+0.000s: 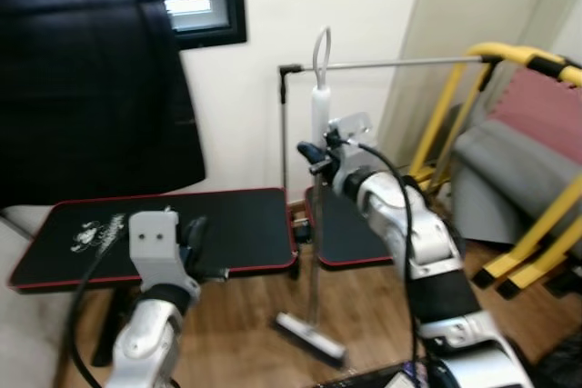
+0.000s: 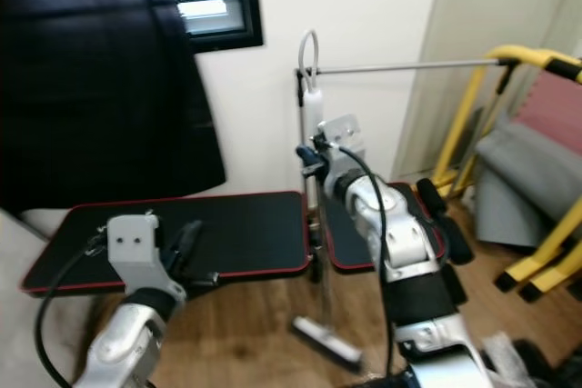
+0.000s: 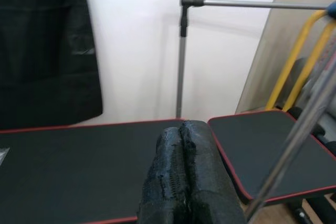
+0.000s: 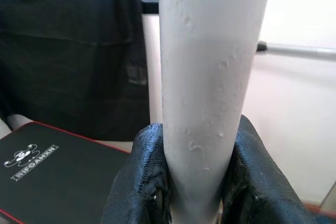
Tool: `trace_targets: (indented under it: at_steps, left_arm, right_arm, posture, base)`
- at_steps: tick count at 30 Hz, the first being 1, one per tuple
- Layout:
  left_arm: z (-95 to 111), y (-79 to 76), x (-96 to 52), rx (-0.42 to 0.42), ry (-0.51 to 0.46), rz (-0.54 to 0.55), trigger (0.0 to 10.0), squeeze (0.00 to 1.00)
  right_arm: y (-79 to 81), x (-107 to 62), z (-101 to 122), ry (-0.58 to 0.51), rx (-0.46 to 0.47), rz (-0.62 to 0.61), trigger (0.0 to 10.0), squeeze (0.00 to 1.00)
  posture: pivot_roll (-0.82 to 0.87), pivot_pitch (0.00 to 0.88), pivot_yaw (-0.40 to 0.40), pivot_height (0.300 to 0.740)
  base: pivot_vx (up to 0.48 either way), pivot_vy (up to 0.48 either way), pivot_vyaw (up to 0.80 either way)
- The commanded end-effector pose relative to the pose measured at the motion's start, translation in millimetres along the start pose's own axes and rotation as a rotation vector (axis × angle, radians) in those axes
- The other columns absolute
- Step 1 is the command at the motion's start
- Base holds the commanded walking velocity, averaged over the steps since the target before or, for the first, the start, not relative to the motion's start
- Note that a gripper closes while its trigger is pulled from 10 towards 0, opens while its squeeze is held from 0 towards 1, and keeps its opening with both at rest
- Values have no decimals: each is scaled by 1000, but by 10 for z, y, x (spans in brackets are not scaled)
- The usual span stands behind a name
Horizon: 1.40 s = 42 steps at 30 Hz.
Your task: Sweep floor
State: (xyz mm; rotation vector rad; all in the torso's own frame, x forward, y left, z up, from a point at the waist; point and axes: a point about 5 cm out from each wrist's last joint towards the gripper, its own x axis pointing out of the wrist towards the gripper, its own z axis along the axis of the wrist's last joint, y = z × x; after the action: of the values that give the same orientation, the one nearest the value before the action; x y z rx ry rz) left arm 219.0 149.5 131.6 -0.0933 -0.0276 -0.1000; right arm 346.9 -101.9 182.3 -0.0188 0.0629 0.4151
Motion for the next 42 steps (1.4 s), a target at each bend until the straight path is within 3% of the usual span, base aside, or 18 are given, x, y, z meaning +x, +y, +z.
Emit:
trace_targets:
  at_steps: [1, 9, 18, 24, 27, 29, 35, 39, 42]
  left_arm:
    - [-29, -37, -27, -17, 24, -16, 10000, 0]
    - [3, -89, -117, -17, 34, -22, 10000, 0]
    - [28, -121, -232, -41, 47, -19, 10000, 0]
    - [63, -136, -310, -45, 56, -7, 10000, 0]
    - [97, -148, -348, -48, 58, -5, 10000, 0]
    - [97, -148, -348, -48, 58, -5, 10000, 0]
    - [126, -164, -414, -52, 66, -3, 10000, 0]
    - [139, -168, -444, -57, 69, -1, 10000, 0]
    - [154, -174, -471, -60, 72, 0, 10000, 0]
  right_arm:
    - [-31, 47, 114, -41, -13, -27, 10000, 0]
    - [32, 228, 151, -44, -23, -39, 10000, 0]
    - [91, 371, 190, -46, 37, -18, 10000, 0]
    - [1, 464, 235, -59, -7, -133, 10000, 0]
    - [-33, 523, 261, -75, 79, -204, 10000, 0]
    - [-33, 523, 261, -75, 79, -204, 10000, 0]
    - [-72, 572, 312, -111, 236, -253, 10000, 0]
    - [-114, 583, 292, -104, 276, -302, 10000, 0]
    - [-110, 589, 226, -76, 256, -330, 10000, 0]
  posture:
    - [-1, 70, -46, 740]
    - [12, 108, -53, 740]
    - [38, 142, -60, 740]
    - [49, 168, -60, 740]
    - [57, 201, -55, 740]
    - [57, 201, -55, 740]
    - [73, 222, -51, 740]
    - [77, 230, -53, 740]
    - [83, 238, -55, 740]
  base:
    - [300, 0, 0]
    - [286, 0, 0]
    - [58, 0, 0]
    - [0, 0, 0]
    - [0, 0, 0]
    - [0, 0, 0]
    - [0, 0, 0]
    - [0, 0, 0]
    - [0, 0, 0]
